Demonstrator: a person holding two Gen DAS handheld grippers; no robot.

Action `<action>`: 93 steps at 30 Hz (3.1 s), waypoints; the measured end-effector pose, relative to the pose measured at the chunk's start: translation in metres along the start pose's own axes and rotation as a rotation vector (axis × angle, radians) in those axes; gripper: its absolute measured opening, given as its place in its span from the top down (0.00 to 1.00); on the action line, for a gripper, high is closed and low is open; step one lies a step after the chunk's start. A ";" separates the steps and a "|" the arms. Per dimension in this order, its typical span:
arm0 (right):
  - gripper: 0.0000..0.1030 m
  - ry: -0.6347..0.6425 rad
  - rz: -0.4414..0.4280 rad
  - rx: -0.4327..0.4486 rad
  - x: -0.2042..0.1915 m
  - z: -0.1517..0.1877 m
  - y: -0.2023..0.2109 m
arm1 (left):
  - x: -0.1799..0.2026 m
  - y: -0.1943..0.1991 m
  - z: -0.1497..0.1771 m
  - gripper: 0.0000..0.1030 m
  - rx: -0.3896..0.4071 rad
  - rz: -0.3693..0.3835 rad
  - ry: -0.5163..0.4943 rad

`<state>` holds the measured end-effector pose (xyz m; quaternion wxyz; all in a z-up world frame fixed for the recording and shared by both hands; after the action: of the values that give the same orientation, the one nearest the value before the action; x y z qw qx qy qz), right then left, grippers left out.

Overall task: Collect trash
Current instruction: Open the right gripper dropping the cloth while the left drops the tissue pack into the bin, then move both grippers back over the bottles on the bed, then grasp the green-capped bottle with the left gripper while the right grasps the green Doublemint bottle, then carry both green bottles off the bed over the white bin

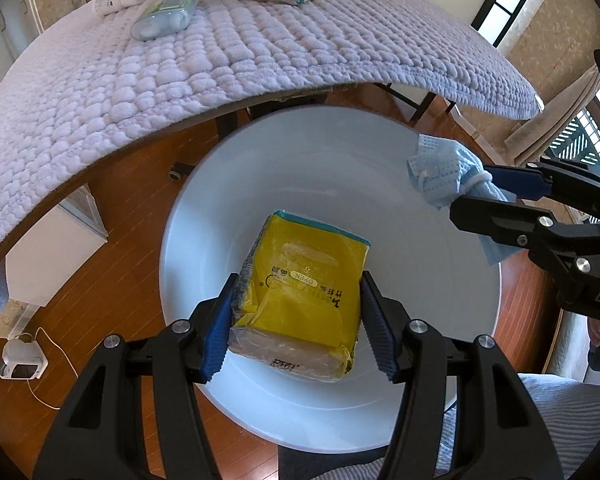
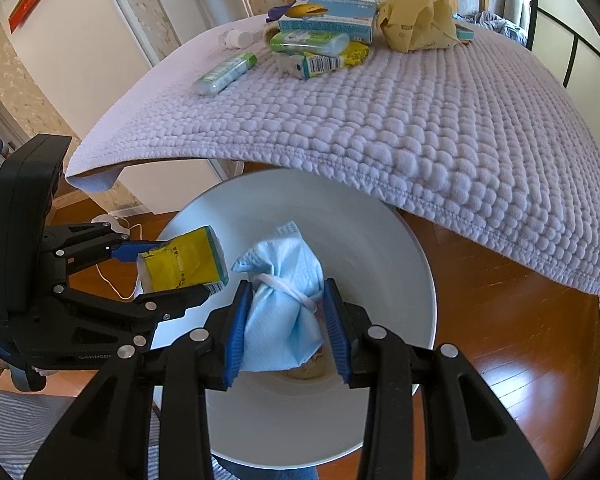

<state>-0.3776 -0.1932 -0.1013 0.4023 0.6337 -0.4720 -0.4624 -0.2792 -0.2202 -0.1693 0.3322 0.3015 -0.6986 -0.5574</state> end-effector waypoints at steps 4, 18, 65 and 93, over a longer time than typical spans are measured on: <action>0.56 -0.023 -0.011 -0.011 0.002 0.001 -0.004 | 0.007 -0.010 0.000 0.37 -0.012 0.029 -0.017; 0.04 -0.026 0.109 0.229 0.012 -0.050 0.073 | -0.006 0.067 -0.020 0.05 0.255 0.002 -0.016; 0.32 -0.150 0.153 0.257 0.013 -0.194 0.001 | -0.111 0.075 -0.139 0.62 0.320 -0.084 0.029; 0.32 -0.221 0.009 0.238 0.029 -0.143 0.033 | -0.112 0.096 -0.115 0.62 0.293 -0.004 0.096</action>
<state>-0.2430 -0.2186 -0.0408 0.2722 0.6200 -0.5677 -0.4682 -0.1250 -0.1795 -0.0716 0.3166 0.3743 -0.7553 -0.4350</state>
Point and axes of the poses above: each gripper's, at about its wrist camera, not at the fingertips, and y roughly against the way its jaws point, x to its right, z to its underside, the point moved 8 cm from there along -y, roughly the way its jaws point, and after that the axes turned 14 degrees about -x, right-handed, at the moved point
